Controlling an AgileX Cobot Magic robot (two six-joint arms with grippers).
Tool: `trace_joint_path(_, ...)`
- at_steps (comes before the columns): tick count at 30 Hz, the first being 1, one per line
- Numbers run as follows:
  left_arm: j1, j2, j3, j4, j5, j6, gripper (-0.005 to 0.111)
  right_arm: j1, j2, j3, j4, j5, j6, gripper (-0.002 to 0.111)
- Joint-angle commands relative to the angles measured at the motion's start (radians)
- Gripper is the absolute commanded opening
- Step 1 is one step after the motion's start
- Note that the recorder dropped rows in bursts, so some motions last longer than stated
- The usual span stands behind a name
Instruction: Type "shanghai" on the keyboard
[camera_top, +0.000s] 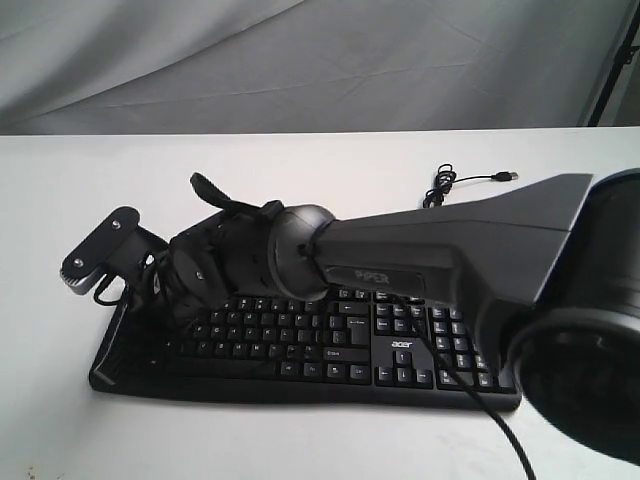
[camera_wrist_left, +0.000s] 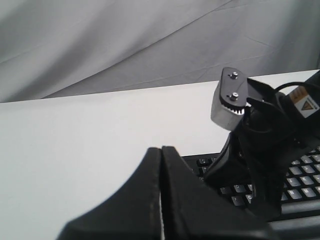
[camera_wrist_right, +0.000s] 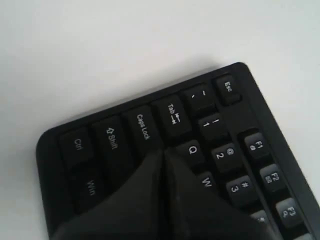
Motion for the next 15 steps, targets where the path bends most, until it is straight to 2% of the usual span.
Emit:
trace_joint_path(1, -0.004, -0.003, 0.004, 0.001, -0.005, -0.003, 0.0, 0.0, -0.08, 0.072, -0.033, 0.008, 0.017, 0.0)
trace_joint_path(10, -0.004, -0.003, 0.004, 0.001, -0.005, -0.003, 0.0, -0.042, -0.291, 0.462, 0.002, -0.201, 0.077, 0.0)
trace_joint_path(15, -0.004, -0.003, 0.004, 0.001, -0.005, -0.003, 0.0, -0.065, -0.303, 0.541, 0.023, -0.248, 0.074, 0.0)
